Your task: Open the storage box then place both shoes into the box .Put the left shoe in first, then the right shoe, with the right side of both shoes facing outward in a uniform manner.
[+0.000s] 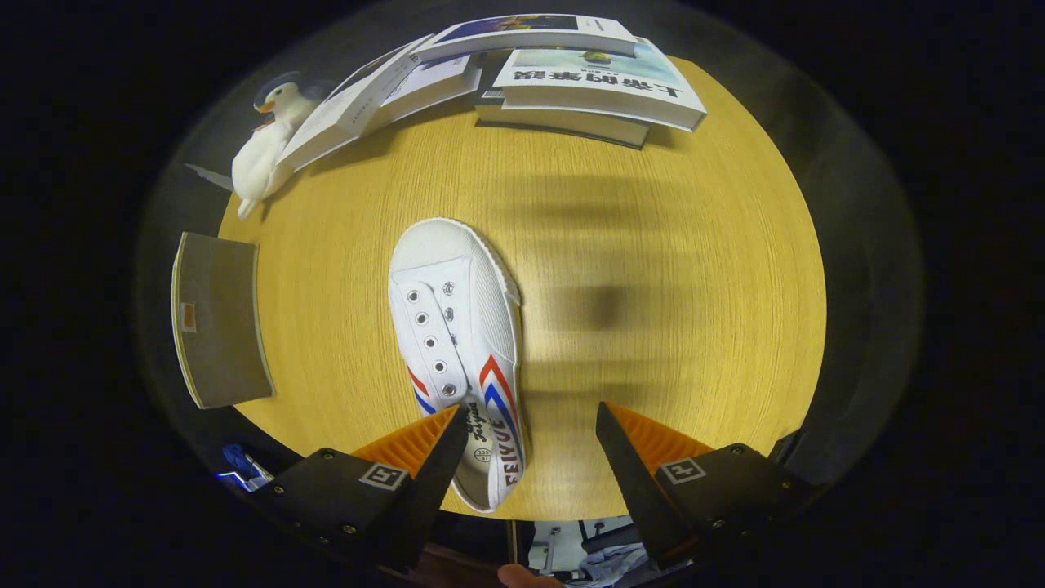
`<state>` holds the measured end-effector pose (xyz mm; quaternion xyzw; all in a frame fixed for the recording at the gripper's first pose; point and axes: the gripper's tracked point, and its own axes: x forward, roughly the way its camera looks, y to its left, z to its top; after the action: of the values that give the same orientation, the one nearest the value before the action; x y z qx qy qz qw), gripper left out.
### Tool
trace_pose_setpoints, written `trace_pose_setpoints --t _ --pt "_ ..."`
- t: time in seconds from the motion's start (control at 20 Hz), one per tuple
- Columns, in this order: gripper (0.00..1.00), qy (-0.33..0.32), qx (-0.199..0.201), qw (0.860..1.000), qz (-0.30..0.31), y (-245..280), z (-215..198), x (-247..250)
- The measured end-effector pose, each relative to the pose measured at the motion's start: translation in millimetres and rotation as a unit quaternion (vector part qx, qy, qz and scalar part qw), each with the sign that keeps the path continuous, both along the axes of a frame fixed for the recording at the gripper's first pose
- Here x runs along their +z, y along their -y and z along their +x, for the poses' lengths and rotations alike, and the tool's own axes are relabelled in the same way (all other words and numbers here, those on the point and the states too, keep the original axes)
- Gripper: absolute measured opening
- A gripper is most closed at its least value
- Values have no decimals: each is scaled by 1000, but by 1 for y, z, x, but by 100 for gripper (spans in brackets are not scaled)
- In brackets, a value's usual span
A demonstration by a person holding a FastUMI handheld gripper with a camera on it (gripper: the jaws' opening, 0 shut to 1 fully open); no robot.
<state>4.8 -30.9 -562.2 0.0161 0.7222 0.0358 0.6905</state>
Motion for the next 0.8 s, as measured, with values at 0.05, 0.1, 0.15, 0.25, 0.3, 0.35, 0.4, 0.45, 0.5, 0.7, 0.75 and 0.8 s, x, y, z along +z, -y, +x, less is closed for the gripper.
trace_pose_setpoints --t 0.05,0.1,0.15,0.25,0.3,0.35,0.4,0.45,0.5,0.7,0.75,0.8 --pt "96 -2 9 1000 -2 -2 -1 -3" --pt "96 -4 18 1000 -7 -2 -1 -7" --pt "96 -5 30 999 -12 -3 -2 -12" --pt "91 -2 53 998 -19 -4 -1 -21" --pt "88 -2 64 998 -25 -3 0 -26" --pt "81 0 73 997 -28 -3 0 -30" --pt "81 -2 73 997 -7 -12 -2 -38" --pt "56 -6 69 998 1 -17 -4 -33" --pt "41 -3 74 997 4 -18 -3 -33" --pt "3 -3 65 998 11 -14 -4 -30" --pt "3 -11 49 998 34 -21 -8 -26" --pt "3 -19 30 998 60 -29 -12 -21"
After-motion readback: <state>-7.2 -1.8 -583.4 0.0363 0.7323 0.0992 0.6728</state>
